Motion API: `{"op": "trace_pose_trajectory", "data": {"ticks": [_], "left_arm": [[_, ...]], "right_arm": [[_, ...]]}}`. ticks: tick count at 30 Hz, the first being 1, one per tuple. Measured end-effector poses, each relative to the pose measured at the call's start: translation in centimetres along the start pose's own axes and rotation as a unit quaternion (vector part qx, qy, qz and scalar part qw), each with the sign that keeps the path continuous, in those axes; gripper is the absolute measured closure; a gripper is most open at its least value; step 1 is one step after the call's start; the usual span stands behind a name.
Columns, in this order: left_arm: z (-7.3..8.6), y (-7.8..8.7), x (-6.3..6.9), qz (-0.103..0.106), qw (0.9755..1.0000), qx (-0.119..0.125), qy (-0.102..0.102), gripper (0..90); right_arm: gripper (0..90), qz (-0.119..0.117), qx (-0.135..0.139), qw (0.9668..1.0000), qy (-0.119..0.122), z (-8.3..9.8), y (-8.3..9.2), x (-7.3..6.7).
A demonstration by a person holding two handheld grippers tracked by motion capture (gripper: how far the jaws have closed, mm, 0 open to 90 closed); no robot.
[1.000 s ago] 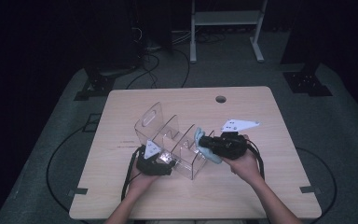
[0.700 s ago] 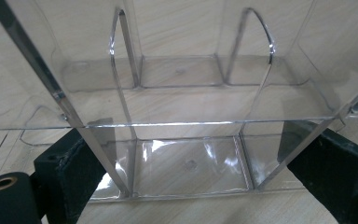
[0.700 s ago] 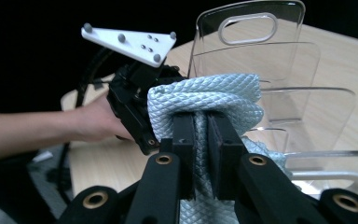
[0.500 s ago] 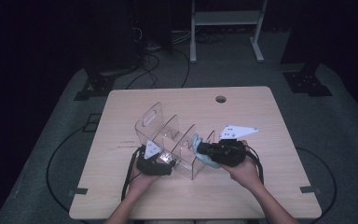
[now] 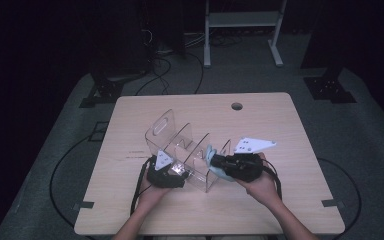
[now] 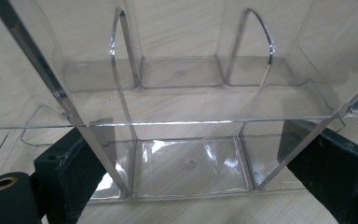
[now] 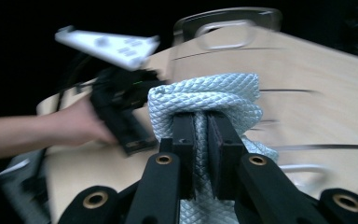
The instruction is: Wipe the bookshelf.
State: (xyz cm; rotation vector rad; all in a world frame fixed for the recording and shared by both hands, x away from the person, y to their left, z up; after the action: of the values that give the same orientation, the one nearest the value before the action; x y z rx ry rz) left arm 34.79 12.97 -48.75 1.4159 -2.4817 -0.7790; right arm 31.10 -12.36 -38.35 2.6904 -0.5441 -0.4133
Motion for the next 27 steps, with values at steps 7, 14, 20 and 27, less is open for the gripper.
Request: {"op": "trace_pose_trajectory", "data": {"ticks": [7, 14, 20, 27], "left_arm": [[0.0, 0.0, 0.1, -0.001, 1.0000, 0.001, 0.003, 7.3], [0.0, 0.0, 0.1, 0.000, 1.0000, 0.001, 0.005, 7.2], [0.0, 0.0, 0.0, 0.001, 1.0000, 0.001, 0.003, 7.2], [0.0, 0.0, 0.0, 0.001, 1.0000, 0.001, 0.004, 7.2]], "right_arm": [[82.1, 0.004, 0.003, 0.9999, -0.010, -0.3, 0.4, 1.3], [82.1, 0.087, 0.028, 0.9922, -0.085, 0.1, 2.5, 7.6], [82.1, 0.087, -0.002, 0.9857, -0.144, 3.2, 1.4, 10.6], [82.1, 0.079, -0.049, 0.9745, -0.204, 8.2, -1.2, 12.5]]}}
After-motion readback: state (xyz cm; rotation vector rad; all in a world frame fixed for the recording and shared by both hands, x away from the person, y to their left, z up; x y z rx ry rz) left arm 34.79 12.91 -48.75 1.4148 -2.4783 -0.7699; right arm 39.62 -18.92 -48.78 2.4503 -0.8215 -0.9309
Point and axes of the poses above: each handheld gripper's, and its own axes: y roughly backward along the jaws, z roughly out of its underside, x roughly to its right, the point moved 2 cm from there along -y, roughly forward along the jaws, and after that the axes turned 9 degrees about -z, right-handed, at the moved point
